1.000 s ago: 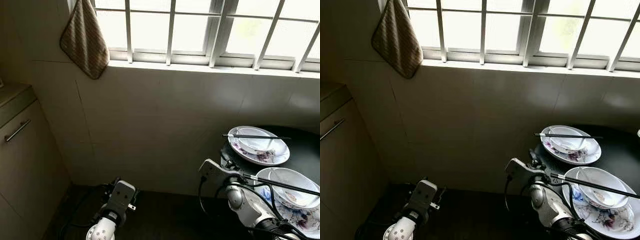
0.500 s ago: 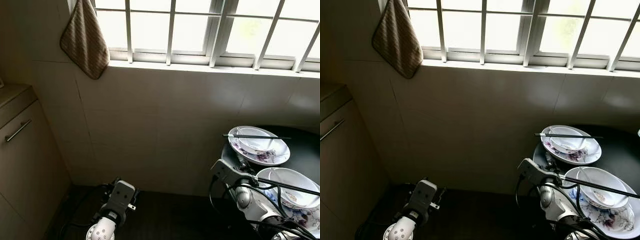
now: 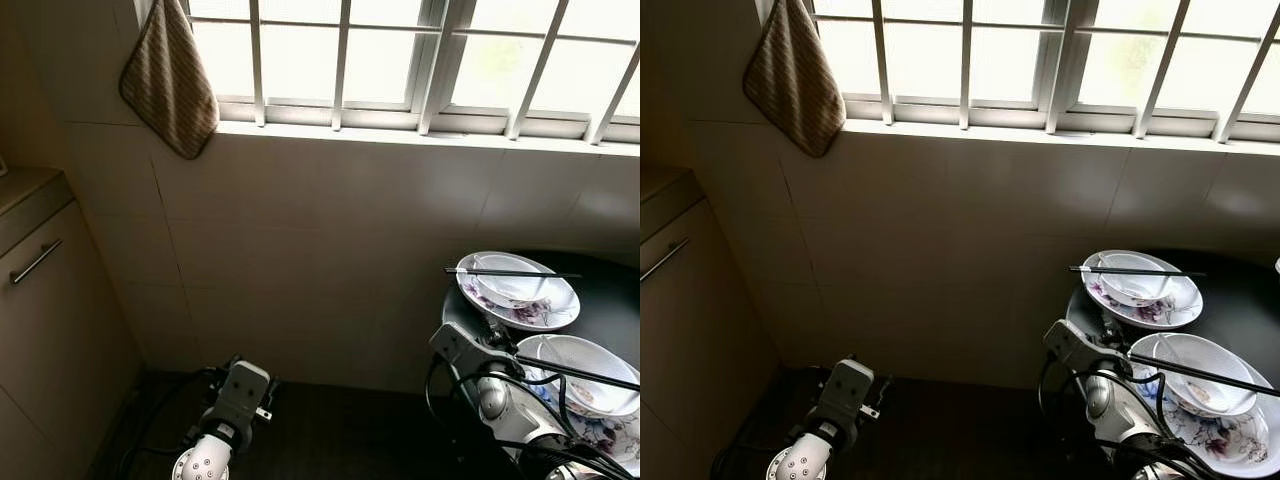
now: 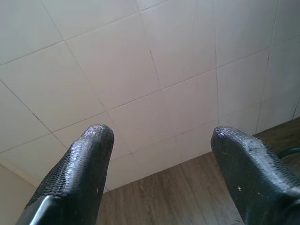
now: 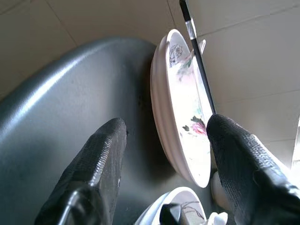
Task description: Kitchen organization
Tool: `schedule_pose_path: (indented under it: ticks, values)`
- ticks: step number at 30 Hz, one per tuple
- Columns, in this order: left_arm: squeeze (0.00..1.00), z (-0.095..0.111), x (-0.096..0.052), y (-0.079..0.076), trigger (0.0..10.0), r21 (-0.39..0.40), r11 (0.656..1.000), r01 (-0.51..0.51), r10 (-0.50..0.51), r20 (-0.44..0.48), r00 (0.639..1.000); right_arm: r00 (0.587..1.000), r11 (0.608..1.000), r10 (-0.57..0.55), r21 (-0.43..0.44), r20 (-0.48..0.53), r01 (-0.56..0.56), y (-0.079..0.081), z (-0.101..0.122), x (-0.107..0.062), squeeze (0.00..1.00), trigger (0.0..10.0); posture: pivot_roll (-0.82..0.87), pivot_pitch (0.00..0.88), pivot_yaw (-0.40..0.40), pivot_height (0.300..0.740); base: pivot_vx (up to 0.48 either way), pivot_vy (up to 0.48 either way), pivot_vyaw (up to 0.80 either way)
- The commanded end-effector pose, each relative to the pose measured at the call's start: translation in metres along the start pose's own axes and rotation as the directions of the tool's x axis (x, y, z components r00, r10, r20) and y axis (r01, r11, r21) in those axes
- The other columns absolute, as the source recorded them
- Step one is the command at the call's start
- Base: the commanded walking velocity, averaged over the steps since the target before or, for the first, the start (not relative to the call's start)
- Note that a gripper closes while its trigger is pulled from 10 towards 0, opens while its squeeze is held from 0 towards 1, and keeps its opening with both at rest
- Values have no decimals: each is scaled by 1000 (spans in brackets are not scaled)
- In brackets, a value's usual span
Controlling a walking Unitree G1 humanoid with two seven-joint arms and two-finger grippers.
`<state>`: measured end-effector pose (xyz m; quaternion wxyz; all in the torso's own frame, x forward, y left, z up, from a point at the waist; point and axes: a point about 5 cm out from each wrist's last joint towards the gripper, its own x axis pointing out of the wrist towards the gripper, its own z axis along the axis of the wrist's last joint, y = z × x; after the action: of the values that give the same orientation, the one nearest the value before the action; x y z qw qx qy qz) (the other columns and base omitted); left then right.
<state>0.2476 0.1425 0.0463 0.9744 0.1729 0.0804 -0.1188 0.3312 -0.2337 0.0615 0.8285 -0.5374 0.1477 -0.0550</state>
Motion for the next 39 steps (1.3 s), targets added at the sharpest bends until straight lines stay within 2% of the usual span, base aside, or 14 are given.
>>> schedule_pose_path:
  ticks: [1,14,15,16,18,20,21,22,23,24,32,34,35,39]
  values:
    - [0,0,0,-1,10000,-9,1000,4,-4,2,1000,999,1000,-27,0,-32,27,-9,-8,3,0,10000,-41,0,-58,740,0,0,0]
    - [0,0,1,-1,10000,-15,1000,5,-5,2,1000,998,998,-57,-19,-4,57,-16,-10,4,0,10000,-42,0,-58,740,0,0,0]
    - [0,0,1,-1,10000,-16,1000,4,-4,1,1000,998,998,-51,-25,-26,51,-16,-14,4,0,6314,-40,0,-61,740,0,0,0]
    - [0,0,1,-1,10000,-17,1000,4,-4,0,1000,998,999,-50,-24,-34,49,-15,-16,4,0,6314,-40,0,-61,740,0,0,0]
    - [0,0,1,-1,10000,-19,1000,3,-3,-1,1000,997,999,-43,-18,-57,42,-14,-20,3,0,2902,-39,0,-62,740,0,0,0]
    - [0,0,1,-1,10000,-19,1000,3,-3,-1,1000,997,999,-42,-17,-66,41,-13,-21,3,0,2392,-39,0,-62,740,0,0,0]
    - [0,0,1,-1,10000,-20,1000,3,-3,-1,1000,997,999,-40,-19,-69,39,-13,-22,3,0,2667,-40,0,-61,740,0,0,0]
    - [0,0,1,-1,10000,-21,1000,4,-4,-2,1000,997,999,-38,-20,-72,37,-13,-23,3,0,2039,-40,0,-61,740,0,0,0]
    - [0,0,1,-1,10000,-21,1000,4,-4,-2,1000,997,999,-38,-20,-72,37,-13,-23,3,0,2039,-40,0,-61,740,0,0,0]
    - [0,0,1,-1,10000,-22,1000,4,-4,-2,1000,997,999,-38,-21,-74,36,-13,-24,3,0,235,-39,0,-61,740,0,0,0]
    - [0,-1,1,-1,10000,-30,1000,4,-4,-6,1000,992,992,-108,-78,-59,103,-21,-25,3,0,0,-40,0,-64,740,0,0,0]
    - [0,-2,1,-2,10000,-31,1000,4,-4,-7,1000,991,985,-125,-121,-38,120,-22,-23,3,0,0,-40,0,-64,740,0,0,0]
    - [0,-2,1,-2,10000,-35,999,3,-3,-8,1000,986,969,-166,-182,4,164,-24,-18,4,0,0,-38,0,-66,740,0,0,0]
    - [0,-2,1,-2,10000,-40,999,3,-3,-9,1000,979,950,-195,-235,58,203,-27,-11,4,0,0,-39,0,-66,740,0,0,0]
